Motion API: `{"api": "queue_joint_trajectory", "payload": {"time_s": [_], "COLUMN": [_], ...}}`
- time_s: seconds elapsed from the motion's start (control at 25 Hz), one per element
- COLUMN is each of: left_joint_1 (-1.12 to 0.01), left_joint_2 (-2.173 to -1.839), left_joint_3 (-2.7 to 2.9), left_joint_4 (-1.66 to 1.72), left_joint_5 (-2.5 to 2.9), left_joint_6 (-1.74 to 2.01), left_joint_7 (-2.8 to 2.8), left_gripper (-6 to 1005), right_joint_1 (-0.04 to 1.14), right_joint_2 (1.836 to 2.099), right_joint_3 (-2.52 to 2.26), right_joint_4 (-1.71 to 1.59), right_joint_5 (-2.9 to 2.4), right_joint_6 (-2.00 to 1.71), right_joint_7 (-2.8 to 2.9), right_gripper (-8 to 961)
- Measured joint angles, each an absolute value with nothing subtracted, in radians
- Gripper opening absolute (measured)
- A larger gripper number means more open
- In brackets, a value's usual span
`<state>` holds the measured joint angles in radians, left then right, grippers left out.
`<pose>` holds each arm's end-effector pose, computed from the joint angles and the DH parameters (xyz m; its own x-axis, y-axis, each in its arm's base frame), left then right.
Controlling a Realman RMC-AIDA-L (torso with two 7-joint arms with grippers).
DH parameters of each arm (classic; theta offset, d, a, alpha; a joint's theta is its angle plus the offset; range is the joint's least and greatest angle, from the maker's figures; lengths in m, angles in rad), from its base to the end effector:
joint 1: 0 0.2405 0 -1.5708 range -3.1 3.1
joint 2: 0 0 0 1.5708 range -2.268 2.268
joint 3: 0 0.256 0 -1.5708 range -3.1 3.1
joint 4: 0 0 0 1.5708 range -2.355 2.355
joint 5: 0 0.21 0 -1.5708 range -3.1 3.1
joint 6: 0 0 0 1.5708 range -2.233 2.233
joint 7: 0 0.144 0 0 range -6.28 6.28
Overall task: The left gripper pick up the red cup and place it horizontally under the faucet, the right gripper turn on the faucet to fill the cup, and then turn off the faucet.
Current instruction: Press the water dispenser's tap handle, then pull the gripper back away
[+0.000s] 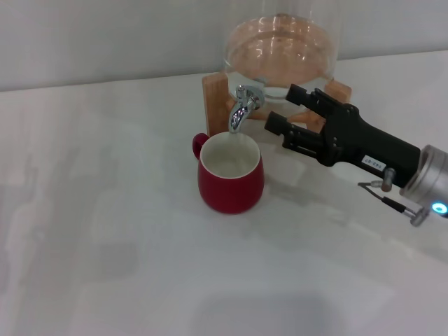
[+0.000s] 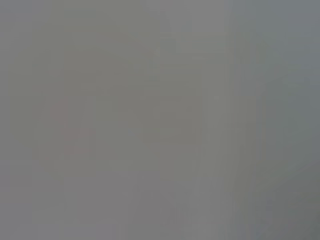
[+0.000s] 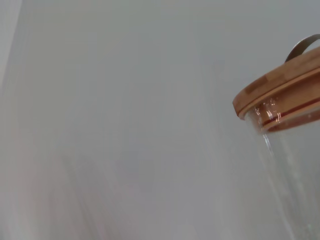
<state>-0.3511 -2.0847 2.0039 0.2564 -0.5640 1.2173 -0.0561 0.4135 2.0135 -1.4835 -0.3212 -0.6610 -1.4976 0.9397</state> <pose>-0.3218 0.3206 -0.0020 0.7396 -0.1516 0.6557 0.6470 -0.1080 -0.7548 0.2529 0.3121 -0.0089 0.4563 -0.0863 -0.8856 -0.5608 -0.8006 -0.2109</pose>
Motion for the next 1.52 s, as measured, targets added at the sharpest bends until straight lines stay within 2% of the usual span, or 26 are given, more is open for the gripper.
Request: {"api": "queue_joint_trajectory", "payload": {"time_s": [0.52,1.08,1.52], "left_joint_1": [-0.361,-0.368,-0.374], "left_joint_2": [-2.085,-2.086,-2.087], "left_joint_3": [2.003,2.01,2.01], "left_joint_4": [0.241,0.241,0.241], "left_joint_5": [-0.565,-0.558,-0.558], "left_joint_6": [1.216,1.216,1.216], "left_joint_7": [-0.06,-0.061,-0.061], "left_gripper": [601,609,610], "right_joint_1": [0.389,0.477,0.492], "right_joint_2": [2.022,2.028,2.028], "right_joint_3": [-1.553,-1.659,-1.708], "right_joint_4": [-0.312,-0.323,-0.364], "right_joint_5": [-0.669,-0.653,-0.633], "right_joint_6": [-1.554,-1.509,-1.418], "right_joint_7": [0.945,0.979,0.996], "right_gripper": [872,873,873]}}
